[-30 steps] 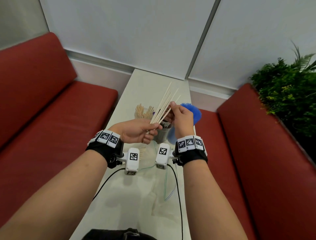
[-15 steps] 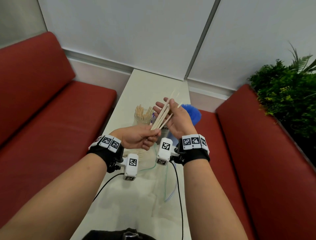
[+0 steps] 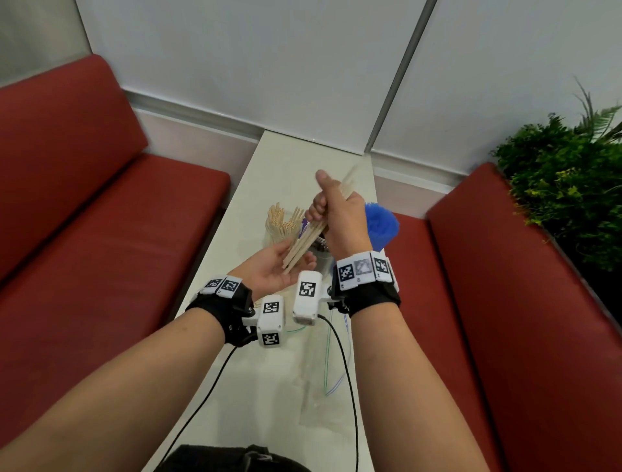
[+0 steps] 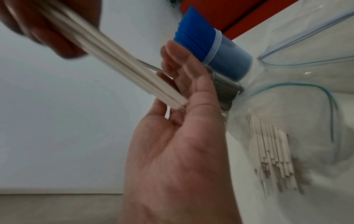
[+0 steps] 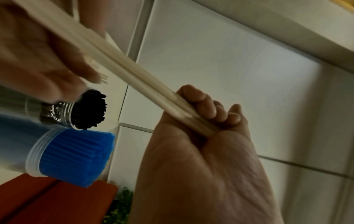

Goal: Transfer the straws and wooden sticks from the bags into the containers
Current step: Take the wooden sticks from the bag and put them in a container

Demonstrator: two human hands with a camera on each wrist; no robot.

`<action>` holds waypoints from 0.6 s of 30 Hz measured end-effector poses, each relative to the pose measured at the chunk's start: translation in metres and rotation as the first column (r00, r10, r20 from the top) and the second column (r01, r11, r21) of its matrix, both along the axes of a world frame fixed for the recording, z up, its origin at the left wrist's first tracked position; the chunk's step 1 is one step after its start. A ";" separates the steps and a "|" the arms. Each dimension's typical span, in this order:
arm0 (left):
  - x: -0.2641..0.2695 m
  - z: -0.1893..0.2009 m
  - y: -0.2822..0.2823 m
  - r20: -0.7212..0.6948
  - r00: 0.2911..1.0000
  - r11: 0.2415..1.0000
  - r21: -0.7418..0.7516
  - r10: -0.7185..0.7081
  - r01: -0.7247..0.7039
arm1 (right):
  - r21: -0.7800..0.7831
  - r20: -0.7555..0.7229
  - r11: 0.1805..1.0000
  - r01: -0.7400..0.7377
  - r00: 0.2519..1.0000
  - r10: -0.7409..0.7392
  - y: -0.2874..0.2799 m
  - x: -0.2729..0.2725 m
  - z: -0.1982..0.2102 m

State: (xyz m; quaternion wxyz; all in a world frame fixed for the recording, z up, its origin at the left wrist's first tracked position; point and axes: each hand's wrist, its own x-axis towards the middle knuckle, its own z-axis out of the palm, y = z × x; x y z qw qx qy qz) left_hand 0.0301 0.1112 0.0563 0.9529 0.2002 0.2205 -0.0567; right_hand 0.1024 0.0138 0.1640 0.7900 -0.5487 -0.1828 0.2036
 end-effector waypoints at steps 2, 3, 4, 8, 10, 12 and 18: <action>0.004 0.002 -0.001 0.013 1.000 0.999 -0.031 -0.020 0.020 | -0.062 0.016 0.998 -0.023 1.000 0.024 0.003 -0.004 -0.009; 0.005 0.003 -0.002 0.006 0.999 0.999 -0.033 -0.038 0.038 | -0.082 0.008 0.996 -0.026 1.000 0.027 0.005 -0.006 -0.013; 0.007 0.004 -0.002 -0.011 0.998 0.998 -0.030 -0.057 0.057 | -0.091 -0.009 0.996 -0.020 1.000 0.019 0.006 -0.007 -0.017; 0.006 0.002 -0.003 -0.063 0.981 0.982 0.032 -0.182 0.185 | -0.097 -0.104 0.995 0.038 0.993 -0.048 0.008 -0.008 -0.028; 0.004 0.001 -0.005 -0.044 0.955 0.951 0.089 -0.292 0.295 | -0.089 -0.177 0.994 0.062 0.981 -0.077 0.007 -0.007 -0.031; 0.003 0.002 -0.005 -0.050 0.941 0.927 0.161 -0.335 0.339 | -0.058 -0.238 0.997 0.055 0.969 -0.067 0.006 -0.005 -0.031; 0.012 -0.011 0.001 -0.174 0.948 0.867 0.387 -0.266 0.314 | -0.127 -0.339 0.992 0.009 0.939 -0.051 0.005 0.001 -0.029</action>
